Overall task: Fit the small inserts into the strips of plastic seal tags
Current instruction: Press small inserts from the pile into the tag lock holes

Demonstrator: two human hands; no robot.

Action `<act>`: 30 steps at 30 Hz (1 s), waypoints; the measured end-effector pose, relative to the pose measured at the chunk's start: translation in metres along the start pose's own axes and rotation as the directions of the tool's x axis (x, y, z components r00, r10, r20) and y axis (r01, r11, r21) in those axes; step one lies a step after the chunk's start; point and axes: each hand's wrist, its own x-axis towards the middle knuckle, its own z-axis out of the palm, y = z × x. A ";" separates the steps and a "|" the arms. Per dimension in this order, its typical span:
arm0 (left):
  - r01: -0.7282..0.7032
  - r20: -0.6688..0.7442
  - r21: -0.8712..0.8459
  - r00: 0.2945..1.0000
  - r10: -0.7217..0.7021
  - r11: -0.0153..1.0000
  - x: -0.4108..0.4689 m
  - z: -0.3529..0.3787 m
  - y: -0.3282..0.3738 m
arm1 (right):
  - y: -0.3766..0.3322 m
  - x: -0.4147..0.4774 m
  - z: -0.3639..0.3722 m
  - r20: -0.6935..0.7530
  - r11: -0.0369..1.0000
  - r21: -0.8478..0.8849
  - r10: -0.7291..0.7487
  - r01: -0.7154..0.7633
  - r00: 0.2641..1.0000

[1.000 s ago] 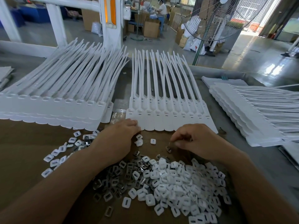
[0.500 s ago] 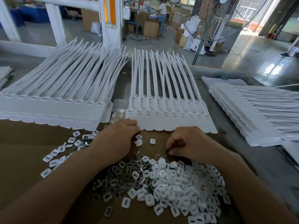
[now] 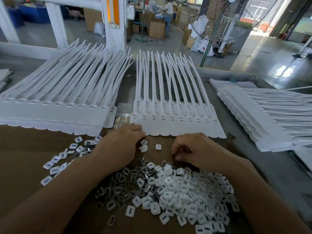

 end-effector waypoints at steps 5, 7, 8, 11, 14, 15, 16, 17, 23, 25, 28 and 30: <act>0.014 0.004 -0.012 1.000 -0.013 1.000 0.001 -0.001 0.001 | 0.003 -0.003 -0.010 -0.125 0.996 0.086 0.003 0.008 0.992; 0.016 0.004 -0.010 1.000 -0.016 1.000 0.000 -0.001 0.001 | 0.005 -0.003 -0.011 -0.186 0.990 0.143 0.044 -0.017 0.982; 0.016 0.006 -0.009 1.000 -0.016 1.000 0.000 -0.001 0.000 | 0.005 -0.002 -0.011 -0.201 0.986 0.162 0.061 -0.028 0.978; 0.023 0.019 0.003 1.000 -0.023 1.000 0.000 -0.002 0.002 | 0.006 -0.001 -0.009 -0.233 0.982 0.186 0.080 -0.036 0.969; 0.038 0.022 0.038 0.999 -0.039 0.999 0.001 -0.003 0.005 | 0.008 0.000 -0.008 -0.238 0.970 0.235 0.116 -0.058 0.964; 0.044 0.028 0.048 0.999 -0.046 0.998 0.000 -0.003 0.006 | 0.009 0.001 -0.007 -0.245 0.966 0.247 0.134 -0.071 0.960; 0.047 0.034 0.060 0.998 -0.049 0.997 0.001 -0.003 0.006 | 0.009 0.003 -0.007 -0.262 0.964 0.255 0.149 -0.081 0.953; 0.046 0.039 0.071 0.998 -0.049 0.996 0.001 -0.003 0.007 | 0.009 0.004 -0.007 -0.286 0.962 0.260 0.159 -0.084 0.945; 0.009 0.046 0.060 0.999 -0.011 0.998 0.003 -0.002 0.005 | -0.014 0.027 -0.015 -0.296 0.971 0.237 0.111 -0.040 0.949; 0.000 0.012 0.053 1.000 -0.001 0.999 0.003 -0.002 0.005 | -0.024 0.042 -0.017 -0.300 0.974 0.223 0.092 -0.024 0.949; -0.024 -0.004 0.062 1.000 0.024 0.998 0.002 -0.002 0.005 | -0.035 0.066 -0.017 -0.304 0.952 0.305 0.124 -0.027 0.945; -0.037 -0.005 0.071 0.999 0.037 0.997 0.001 -0.002 0.004 | -0.040 0.082 -0.014 -0.290 0.921 0.386 0.176 -0.053 0.941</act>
